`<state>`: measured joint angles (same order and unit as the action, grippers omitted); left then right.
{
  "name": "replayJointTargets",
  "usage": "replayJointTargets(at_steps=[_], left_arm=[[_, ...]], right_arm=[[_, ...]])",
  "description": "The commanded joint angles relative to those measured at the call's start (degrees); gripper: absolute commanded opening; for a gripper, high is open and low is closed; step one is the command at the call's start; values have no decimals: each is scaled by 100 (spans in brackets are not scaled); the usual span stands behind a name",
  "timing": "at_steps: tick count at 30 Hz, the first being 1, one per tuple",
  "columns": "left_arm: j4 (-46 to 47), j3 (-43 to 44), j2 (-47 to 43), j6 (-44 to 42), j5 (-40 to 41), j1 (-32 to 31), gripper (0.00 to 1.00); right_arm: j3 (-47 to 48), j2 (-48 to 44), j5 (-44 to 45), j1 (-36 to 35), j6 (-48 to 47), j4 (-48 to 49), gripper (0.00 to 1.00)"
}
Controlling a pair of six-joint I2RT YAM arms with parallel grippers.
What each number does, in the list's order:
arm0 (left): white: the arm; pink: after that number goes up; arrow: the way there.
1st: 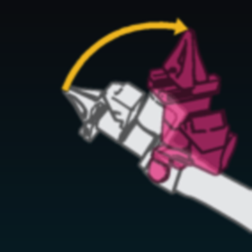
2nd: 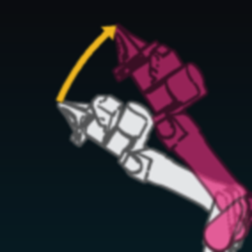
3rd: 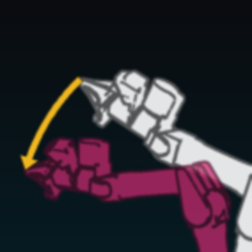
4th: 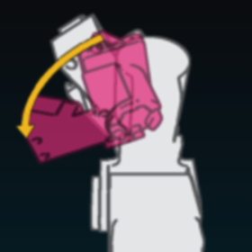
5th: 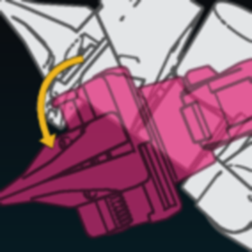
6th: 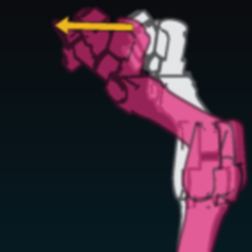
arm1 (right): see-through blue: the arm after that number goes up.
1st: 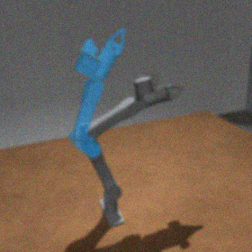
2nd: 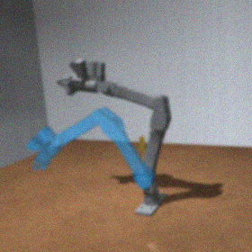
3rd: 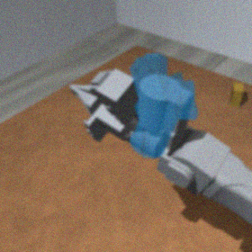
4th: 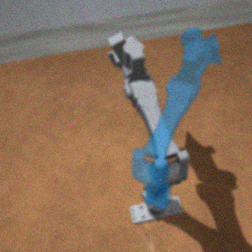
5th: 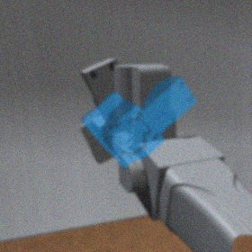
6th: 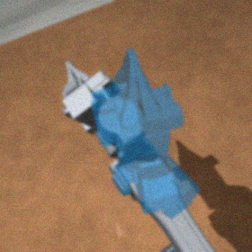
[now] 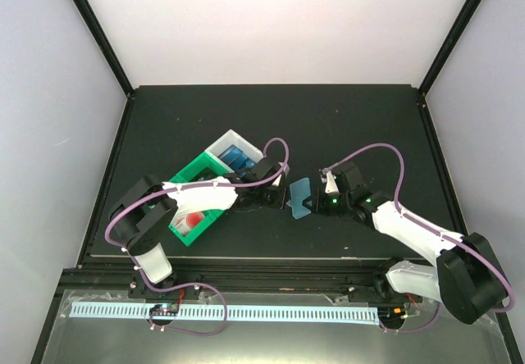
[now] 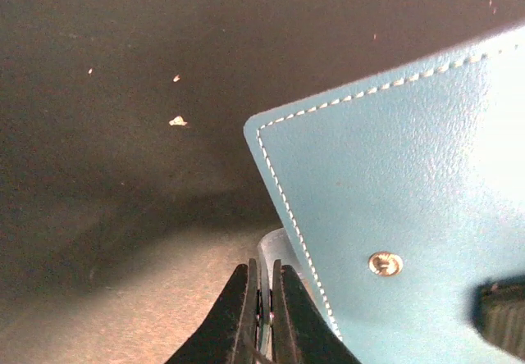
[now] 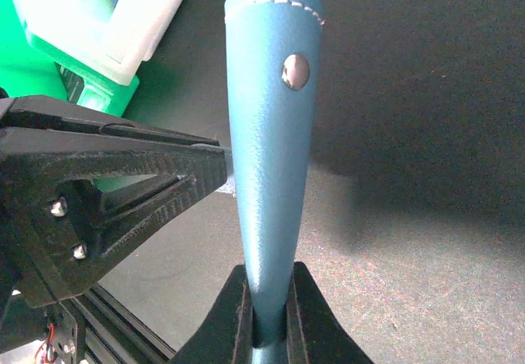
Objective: Put the credit cards into the card holder
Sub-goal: Open the card holder at the center of the board.
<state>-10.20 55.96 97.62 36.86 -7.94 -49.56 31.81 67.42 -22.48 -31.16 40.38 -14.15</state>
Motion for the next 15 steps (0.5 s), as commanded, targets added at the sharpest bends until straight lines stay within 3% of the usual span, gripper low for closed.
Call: replayJointTargets(at_steps=[1,3,9,15], left_arm=[[42,-66,-90,-3,-48,29,2],[-5,-68,-199,-32,-4,38,1],[-211,-16,-651,-122,-164,69,1],[-332,29,-846,-161,-356,77,2]], right_arm=[[81,-37,-62,-30,-26,241,1],[63,69,43,-27,-75,223,5],[201,560,624,-40,-336,-77,44],[393,720,968,-162,-413,-262,64]])
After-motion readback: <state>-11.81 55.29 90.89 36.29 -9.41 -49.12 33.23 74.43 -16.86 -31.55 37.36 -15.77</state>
